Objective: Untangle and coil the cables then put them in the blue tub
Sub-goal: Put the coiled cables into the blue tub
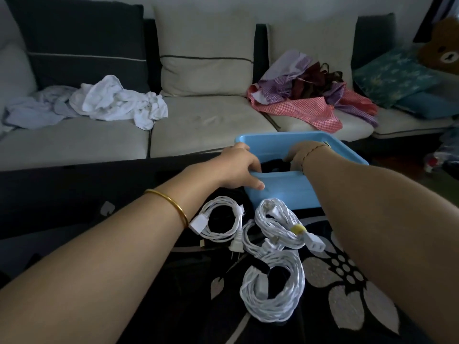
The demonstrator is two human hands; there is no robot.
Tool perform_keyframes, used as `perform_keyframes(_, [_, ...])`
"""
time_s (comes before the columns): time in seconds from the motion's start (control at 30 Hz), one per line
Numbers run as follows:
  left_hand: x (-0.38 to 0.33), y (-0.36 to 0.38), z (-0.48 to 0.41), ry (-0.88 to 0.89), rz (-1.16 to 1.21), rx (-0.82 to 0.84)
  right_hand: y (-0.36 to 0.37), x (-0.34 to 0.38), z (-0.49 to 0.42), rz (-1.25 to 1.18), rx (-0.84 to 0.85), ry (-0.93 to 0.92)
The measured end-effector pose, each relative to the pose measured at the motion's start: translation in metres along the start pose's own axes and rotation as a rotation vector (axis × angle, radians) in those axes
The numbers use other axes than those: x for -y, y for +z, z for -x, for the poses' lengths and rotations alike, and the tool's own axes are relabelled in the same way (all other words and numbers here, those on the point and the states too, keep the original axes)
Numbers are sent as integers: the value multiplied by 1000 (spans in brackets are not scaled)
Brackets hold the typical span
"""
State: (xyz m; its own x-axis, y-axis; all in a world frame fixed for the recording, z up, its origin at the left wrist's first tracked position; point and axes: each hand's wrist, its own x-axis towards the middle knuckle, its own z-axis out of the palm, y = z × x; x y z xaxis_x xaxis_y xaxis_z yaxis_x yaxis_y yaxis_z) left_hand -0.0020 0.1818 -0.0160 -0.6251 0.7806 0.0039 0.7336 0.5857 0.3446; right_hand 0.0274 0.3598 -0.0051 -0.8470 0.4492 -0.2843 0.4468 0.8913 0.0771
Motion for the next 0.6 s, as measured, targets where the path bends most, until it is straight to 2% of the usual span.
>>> perform_keyframes(0.07, [0,0,0,2,-6,7,-1,6,-5,40,41,-42])
perform_keyframes(0.27, [-1,0,0,-17,-1,24,3,20,-7,63,74,48])
perform_keyframes(0.43, [0,2,11,-40,41,11,6,16,-11,57,122,26])
perform_keyframes(0.53, [5,1,26,-54,171,-218,6,17,-6,-166,23,17])
perform_keyframes(0.6, [12,3,35,-110,275,-396,0,13,-2,-486,-138,-12])
